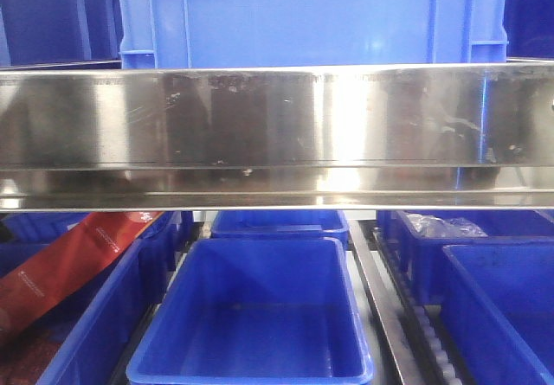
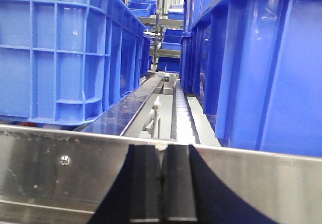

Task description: Place valve from conveyor to right shelf box

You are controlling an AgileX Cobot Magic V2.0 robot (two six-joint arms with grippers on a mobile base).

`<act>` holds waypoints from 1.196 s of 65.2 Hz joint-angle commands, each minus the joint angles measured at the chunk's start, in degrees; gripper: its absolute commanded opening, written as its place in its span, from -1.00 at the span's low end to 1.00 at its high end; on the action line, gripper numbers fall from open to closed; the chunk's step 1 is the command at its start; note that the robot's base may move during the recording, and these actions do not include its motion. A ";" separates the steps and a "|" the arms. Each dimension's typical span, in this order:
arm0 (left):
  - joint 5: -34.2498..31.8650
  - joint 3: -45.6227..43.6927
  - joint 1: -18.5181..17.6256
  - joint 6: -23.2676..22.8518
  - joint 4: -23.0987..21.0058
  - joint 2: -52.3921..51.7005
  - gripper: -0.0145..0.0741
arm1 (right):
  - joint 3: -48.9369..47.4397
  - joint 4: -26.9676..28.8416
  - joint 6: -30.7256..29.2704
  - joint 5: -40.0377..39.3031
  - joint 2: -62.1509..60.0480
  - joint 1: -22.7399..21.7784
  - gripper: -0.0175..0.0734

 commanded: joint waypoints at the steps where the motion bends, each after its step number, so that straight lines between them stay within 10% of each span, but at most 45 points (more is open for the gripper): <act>1: -1.62 -0.07 -1.47 0.04 -0.55 -0.27 -0.92 | 0.02 -0.38 -0.44 -1.03 -0.20 -0.27 -0.98; 78: -3.90 -0.07 -1.25 5.79 -3.06 -0.27 -0.92 | 0.02 -0.38 -0.44 -1.03 -0.20 -0.27 -0.98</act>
